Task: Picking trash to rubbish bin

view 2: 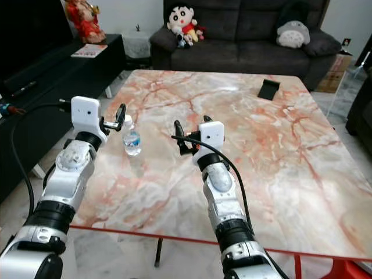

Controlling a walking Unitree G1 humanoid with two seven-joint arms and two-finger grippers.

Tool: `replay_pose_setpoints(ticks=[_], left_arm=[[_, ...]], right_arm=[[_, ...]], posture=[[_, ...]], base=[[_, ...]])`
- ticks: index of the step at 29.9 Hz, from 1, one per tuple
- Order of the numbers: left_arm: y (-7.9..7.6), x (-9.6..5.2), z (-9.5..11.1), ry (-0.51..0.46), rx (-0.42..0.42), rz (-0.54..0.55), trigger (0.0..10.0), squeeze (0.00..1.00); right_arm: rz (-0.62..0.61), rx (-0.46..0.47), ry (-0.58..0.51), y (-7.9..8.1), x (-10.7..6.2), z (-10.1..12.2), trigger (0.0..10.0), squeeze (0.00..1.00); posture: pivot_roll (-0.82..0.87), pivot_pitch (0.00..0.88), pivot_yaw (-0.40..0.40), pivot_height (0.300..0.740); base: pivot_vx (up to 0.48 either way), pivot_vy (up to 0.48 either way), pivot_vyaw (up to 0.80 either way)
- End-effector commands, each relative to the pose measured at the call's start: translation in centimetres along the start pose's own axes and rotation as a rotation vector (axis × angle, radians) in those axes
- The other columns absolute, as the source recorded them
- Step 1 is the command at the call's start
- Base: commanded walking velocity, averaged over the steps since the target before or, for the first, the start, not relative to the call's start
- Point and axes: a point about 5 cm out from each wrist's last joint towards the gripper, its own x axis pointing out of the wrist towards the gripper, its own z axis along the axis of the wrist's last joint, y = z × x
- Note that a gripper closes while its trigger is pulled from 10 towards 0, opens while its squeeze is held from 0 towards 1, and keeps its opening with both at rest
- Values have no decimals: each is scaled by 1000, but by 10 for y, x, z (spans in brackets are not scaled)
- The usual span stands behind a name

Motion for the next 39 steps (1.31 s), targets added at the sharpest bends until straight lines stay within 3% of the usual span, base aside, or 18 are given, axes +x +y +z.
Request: replay_pose_setpoints(ticks=[1, 14, 17, 23, 29, 39], left_arm=[[2, 7, 3, -11, 2, -10, 10000, 0], [-2, 15, 0, 10, 20, -60, 10000, 0], [5, 19, 6, 2, 53, -65, 10000, 0], [14, 23, 13, -11, 84, -68, 10000, 0], [17, 26, 21, -41, 104, -57, 10000, 0], [24, 35, 40, -102, 115, 4, 10000, 0]], right_arm=[[7, -1, -9, 3, -1, 3, 10000, 0], [-57, 23, -44, -8, 12, 25, 10000, 0], [-27, -9, -66, -17, 43, 58, 10000, 0], [21, -72, -107, -11, 62, 86, 10000, 0], [40, -60, -122, -7, 70, 94, 10000, 0], [66, -57, -117, -3, 68, 89, 10000, 0]], posture=[[44, 55, 30, 740], [20, 115, 55, 740], [27, 180, 47, 740], [35, 215, 43, 740], [39, 245, 47, 740], [41, 267, 45, 740]], base=[[0, 0, 0], [0, 0, 0], [0, 0, 0], [0, 0, 0], [0, 0, 0], [0, 0, 0]])
